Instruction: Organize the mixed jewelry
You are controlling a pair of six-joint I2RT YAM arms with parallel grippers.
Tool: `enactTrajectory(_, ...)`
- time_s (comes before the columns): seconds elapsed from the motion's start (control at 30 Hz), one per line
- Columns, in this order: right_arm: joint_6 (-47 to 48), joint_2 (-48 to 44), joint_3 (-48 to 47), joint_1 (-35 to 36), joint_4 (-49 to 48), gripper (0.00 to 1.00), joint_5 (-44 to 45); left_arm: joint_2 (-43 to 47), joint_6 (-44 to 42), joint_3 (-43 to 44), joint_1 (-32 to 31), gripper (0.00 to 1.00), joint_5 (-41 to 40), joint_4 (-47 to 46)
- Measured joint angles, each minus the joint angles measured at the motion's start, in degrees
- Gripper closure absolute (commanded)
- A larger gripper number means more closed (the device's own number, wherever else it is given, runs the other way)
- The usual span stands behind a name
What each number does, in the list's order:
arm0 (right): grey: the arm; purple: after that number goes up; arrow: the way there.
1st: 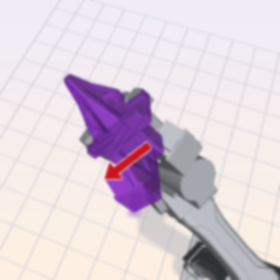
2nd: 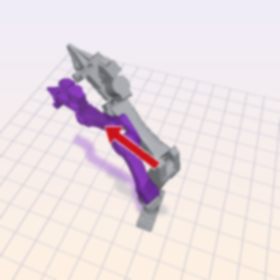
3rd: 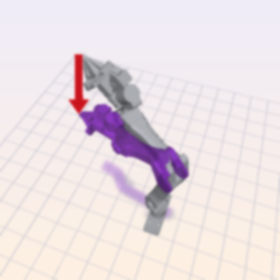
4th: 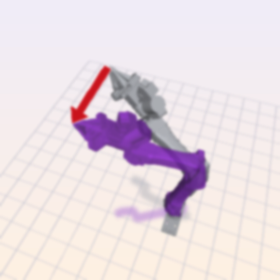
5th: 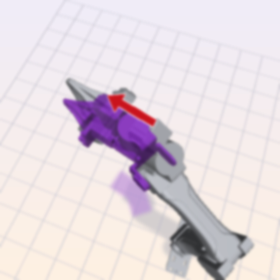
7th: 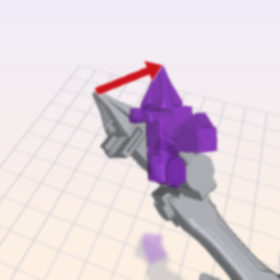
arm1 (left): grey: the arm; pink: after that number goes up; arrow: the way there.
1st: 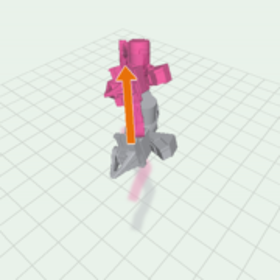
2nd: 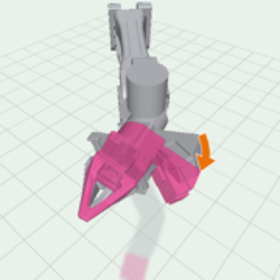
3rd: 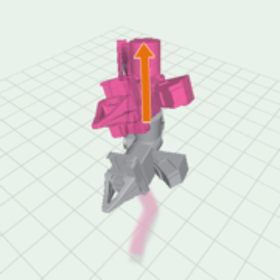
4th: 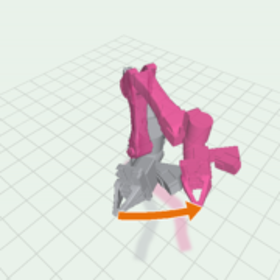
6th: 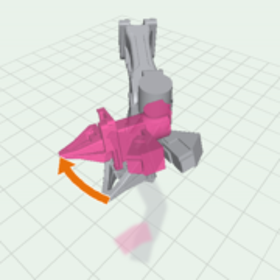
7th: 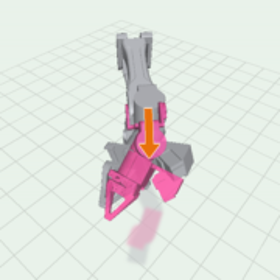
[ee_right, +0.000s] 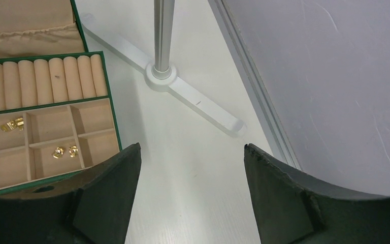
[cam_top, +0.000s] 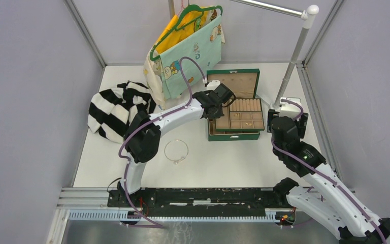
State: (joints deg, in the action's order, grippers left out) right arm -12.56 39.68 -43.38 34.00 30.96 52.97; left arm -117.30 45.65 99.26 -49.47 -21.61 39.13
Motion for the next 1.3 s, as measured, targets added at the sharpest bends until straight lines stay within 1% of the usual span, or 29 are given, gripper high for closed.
enactTrajectory(0.37,0.0,0.0,1.4,0.0,0.0,0.20,-0.4,-0.3,0.9,0.0,0.8,0.98,-2.1,1.9)
enactTrajectory(0.73,0.0,0.5,1.8,0.0,0.0,0.20,-0.8,-0.3,0.9,-0.7,0.9,0.98,-2.1,2.0)
enactTrajectory(1.0,0.0,1.0,2.0,0.0,-0.1,0.20,-1.5,0.3,0.9,-3.8,0.9,0.98,-2.1,1.6)
enactTrajectory(1.3,-0.2,1.9,2.1,0.0,-0.5,0.20,-1.9,1.2,0.9,-5.2,0.9,0.98,-2.0,0.5)
